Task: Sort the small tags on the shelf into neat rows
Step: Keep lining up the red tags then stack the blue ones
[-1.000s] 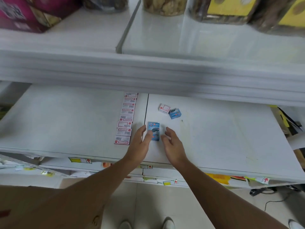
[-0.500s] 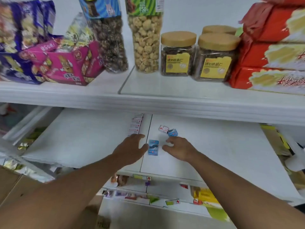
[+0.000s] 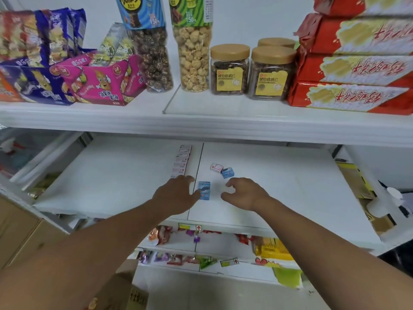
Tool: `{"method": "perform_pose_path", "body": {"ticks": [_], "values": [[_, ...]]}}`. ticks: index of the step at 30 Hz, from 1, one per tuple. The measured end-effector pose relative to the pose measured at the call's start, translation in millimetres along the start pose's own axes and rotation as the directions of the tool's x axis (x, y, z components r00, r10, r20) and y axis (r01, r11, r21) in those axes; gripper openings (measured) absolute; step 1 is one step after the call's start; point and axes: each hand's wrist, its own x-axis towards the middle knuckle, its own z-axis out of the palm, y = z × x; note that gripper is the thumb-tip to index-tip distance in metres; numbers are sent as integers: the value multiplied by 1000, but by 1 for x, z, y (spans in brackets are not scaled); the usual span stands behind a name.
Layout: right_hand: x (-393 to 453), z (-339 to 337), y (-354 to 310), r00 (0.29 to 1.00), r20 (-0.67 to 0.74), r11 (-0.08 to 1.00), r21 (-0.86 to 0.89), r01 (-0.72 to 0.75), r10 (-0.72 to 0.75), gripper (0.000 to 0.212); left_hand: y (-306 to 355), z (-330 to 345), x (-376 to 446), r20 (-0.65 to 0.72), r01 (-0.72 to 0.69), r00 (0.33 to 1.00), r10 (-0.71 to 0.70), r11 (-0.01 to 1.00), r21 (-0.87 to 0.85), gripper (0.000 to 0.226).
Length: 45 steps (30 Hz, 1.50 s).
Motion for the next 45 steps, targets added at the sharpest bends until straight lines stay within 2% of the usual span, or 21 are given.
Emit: {"method": "perform_pose_path", "body": {"ticks": [9, 18, 27, 38, 45], "values": [[-70, 19, 0, 994, -27, 993, -47, -105, 104, 60, 13, 29, -42, 1, -91, 996, 91, 994, -58, 65], [-116, 21, 15, 993, -9, 992, -55, -117, 117, 62, 38, 32, -87, 5, -88, 996, 89, 994, -56, 61], [-128, -8, 52, 1000, 26, 996, -91, -5, 8, 60, 87, 30, -106, -31, 16, 999, -16, 1000, -2, 61], [-147, -34, 122, 987, 71, 980, -127, 151, -143, 57, 170, 61, -136, -13, 103, 995, -103, 994, 45, 64], [-143, -41, 135, 977, 87, 975, -99, 201, -192, 56, 185, 62, -137, -30, 137, 990, -135, 989, 54, 65]]}}
